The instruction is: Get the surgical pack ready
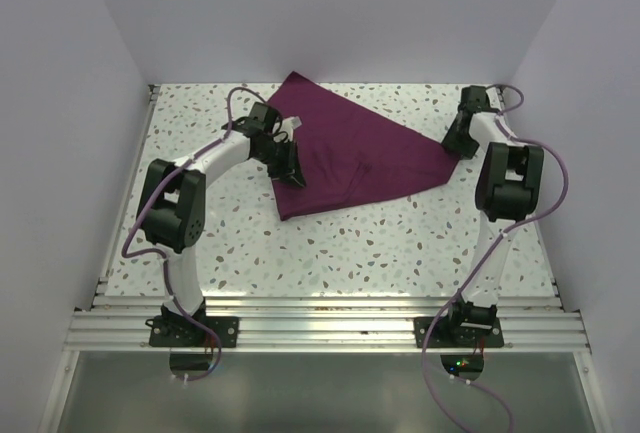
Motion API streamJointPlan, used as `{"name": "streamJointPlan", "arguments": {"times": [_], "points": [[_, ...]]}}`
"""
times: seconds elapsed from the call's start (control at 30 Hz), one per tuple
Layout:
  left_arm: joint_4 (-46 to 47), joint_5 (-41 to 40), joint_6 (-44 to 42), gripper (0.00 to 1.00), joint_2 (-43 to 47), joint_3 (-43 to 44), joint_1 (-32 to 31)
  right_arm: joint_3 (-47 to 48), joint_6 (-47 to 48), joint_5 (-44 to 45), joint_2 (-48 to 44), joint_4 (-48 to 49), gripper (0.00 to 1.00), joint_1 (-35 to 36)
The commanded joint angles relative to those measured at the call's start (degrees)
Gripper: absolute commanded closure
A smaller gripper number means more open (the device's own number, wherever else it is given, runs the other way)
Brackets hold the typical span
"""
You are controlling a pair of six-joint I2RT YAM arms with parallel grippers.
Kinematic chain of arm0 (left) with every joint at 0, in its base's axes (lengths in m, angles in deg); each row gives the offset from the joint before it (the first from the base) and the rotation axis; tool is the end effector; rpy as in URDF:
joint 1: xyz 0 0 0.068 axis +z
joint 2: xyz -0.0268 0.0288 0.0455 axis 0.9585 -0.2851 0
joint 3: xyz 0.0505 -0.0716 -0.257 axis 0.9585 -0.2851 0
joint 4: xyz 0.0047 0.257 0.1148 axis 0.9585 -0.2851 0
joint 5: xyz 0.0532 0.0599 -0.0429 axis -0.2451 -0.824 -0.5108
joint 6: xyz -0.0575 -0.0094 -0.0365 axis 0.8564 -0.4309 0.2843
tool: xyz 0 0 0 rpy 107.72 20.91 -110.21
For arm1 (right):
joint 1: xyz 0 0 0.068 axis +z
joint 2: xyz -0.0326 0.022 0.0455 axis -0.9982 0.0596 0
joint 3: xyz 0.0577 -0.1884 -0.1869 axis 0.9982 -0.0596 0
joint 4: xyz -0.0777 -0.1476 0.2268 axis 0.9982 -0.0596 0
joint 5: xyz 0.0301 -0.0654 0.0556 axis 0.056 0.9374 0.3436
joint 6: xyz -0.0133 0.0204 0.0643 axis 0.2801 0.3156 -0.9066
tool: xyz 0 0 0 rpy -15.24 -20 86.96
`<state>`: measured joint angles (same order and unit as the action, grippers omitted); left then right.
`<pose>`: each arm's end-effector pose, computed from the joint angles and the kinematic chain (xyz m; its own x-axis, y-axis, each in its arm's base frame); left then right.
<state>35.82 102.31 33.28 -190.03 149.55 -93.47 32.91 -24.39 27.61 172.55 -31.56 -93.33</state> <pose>0.3980 -0.1762 0.1747 -0.9753 0.0023 -0.2210 0.1390 0.7840 -0.6050 0.4986 -0.0713 0.1361 -0.6980 0.4943 -0.5181 0.5626 0.8262 0.0303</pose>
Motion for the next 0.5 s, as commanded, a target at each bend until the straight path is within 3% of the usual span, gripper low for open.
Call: {"name": "streamJointPlan", "arguments": {"times": [0.0,0.1,0.2,0.23,0.33,0.47], "points": [[0.75,1.87,-0.88,0.88,-0.65,0.12,0.70,3.95,1.11,1.14,3.67,-1.67,0.51,0.06],[0.40,1.78,-1.14,0.88,-0.47,0.30,0.78,5.36,1.81,0.43,4.73,-3.08,0.61,0.33],[0.22,1.17,-1.14,0.88,-0.21,0.30,1.05,4.23,1.99,-0.71,3.59,-2.47,0.77,0.42],[0.22,1.08,-1.14,0.88,-0.12,0.30,1.13,4.05,1.99,-0.89,3.24,-2.29,0.86,0.50],[0.04,0.46,-1.14,0.88,0.05,0.65,1.57,4.22,1.55,-2.47,1.04,-2.90,0.97,0.59],[-0.04,0.20,-0.97,0.89,0.06,1.26,2.28,5.02,0.15,-3.00,-3.26,-4.05,1.00,1.99]]}}
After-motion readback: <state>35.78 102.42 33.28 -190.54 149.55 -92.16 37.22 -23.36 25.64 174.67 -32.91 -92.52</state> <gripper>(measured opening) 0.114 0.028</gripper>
